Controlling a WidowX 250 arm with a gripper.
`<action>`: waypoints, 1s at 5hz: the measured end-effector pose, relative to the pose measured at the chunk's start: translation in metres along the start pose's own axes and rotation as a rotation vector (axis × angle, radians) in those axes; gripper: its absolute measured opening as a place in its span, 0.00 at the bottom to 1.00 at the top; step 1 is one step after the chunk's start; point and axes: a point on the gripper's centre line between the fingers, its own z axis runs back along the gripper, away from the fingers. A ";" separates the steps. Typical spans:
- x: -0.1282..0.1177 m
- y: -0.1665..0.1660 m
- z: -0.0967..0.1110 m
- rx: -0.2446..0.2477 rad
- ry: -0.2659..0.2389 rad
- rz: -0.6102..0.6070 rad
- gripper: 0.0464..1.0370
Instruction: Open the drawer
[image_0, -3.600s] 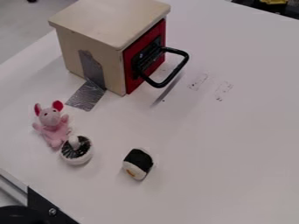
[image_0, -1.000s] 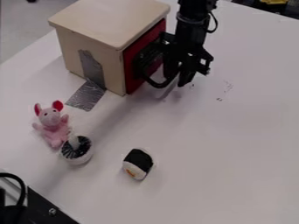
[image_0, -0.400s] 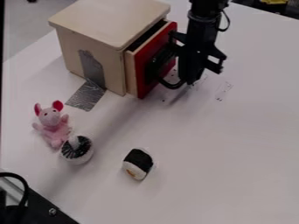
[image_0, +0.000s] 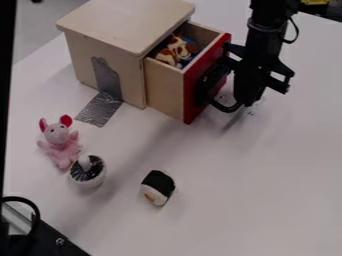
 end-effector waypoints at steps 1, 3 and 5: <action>0.003 -0.014 0.002 -0.006 -0.008 -0.018 0.07; 0.006 -0.033 0.002 -0.005 -0.013 -0.032 0.10; 0.017 -0.041 0.013 0.034 -0.084 -0.074 0.63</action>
